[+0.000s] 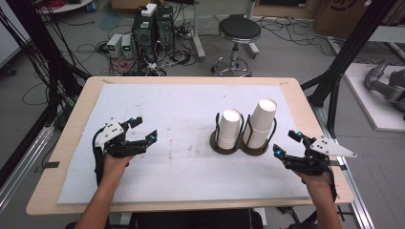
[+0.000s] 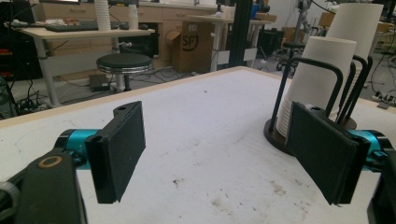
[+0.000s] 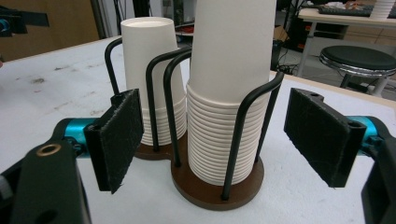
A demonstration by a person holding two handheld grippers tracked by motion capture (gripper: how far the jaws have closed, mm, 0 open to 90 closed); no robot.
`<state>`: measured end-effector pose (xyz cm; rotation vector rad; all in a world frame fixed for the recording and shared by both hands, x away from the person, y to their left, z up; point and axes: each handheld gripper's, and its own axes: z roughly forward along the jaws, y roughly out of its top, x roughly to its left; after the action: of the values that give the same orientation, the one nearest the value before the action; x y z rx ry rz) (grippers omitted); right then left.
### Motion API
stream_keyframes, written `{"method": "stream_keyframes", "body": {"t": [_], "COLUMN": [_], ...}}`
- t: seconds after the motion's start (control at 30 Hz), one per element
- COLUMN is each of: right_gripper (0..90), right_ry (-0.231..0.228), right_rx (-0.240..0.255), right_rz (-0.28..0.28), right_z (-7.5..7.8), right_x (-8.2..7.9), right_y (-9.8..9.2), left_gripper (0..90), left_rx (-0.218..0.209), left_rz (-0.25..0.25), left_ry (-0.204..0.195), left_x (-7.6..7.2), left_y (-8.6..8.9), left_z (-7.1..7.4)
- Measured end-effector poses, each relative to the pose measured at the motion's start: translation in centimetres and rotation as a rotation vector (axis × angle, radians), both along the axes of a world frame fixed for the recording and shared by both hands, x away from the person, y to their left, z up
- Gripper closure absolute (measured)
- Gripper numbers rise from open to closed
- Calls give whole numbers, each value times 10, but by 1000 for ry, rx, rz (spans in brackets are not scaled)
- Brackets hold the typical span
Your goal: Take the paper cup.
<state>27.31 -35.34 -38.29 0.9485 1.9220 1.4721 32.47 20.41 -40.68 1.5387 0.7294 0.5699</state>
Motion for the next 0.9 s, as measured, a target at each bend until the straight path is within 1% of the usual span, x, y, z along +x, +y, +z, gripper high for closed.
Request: {"method": "stream_keyframes", "body": {"t": [0.17,0.4,0.43,0.47,0.53,0.6,0.63,0.67,0.7,0.73,0.77,0.87,0.9], "right_gripper": [202,202,202,202,202,202,204,204,207,207,207,207,206], "right_ry": [-1,-4,-6,-6,-15,-14,-24,-24,-26,-26,-29,-33,-32], "right_rx": [5,8,19,19,21,21,22,22,29,29,33,22,20], "right_rz": [4,4,7,7,14,17,24,24,43,43,59,90,92], "right_z": [1,1,2,2,4,6,8,8,11,11,13,15,16], "right_x": [-2,-4,-5,-5,-6,-7,-8,-8,-11,-11,-12,-11,-10], "right_y": [1,1,1,1,4,6,10,10,15,15,21,32,35], "left_gripper": [199,199,199,199,199,199,199,199,199,199,199,199,199], "left_rx": [-1,5,3,3,11,15,14,14,18,18,21,28,29], "left_rz": [5,-6,-8,-7,-15,-22,-28,-28,-38,-38,-40,-49,-51], "left_ry": [5,6,7,7,6,10,8,8,13,13,15,19,20], "left_x": [3,3,3,3,3,3,1,1,2,2,2,3,3], "left_y": [0,-2,-3,-3,-5,-7,-8,-8,-10,-10,-11,-15,-15], "left_z": [0,0,0,0,-1,-1,-1,-1,-2,-2,-3,-3,-3]}}
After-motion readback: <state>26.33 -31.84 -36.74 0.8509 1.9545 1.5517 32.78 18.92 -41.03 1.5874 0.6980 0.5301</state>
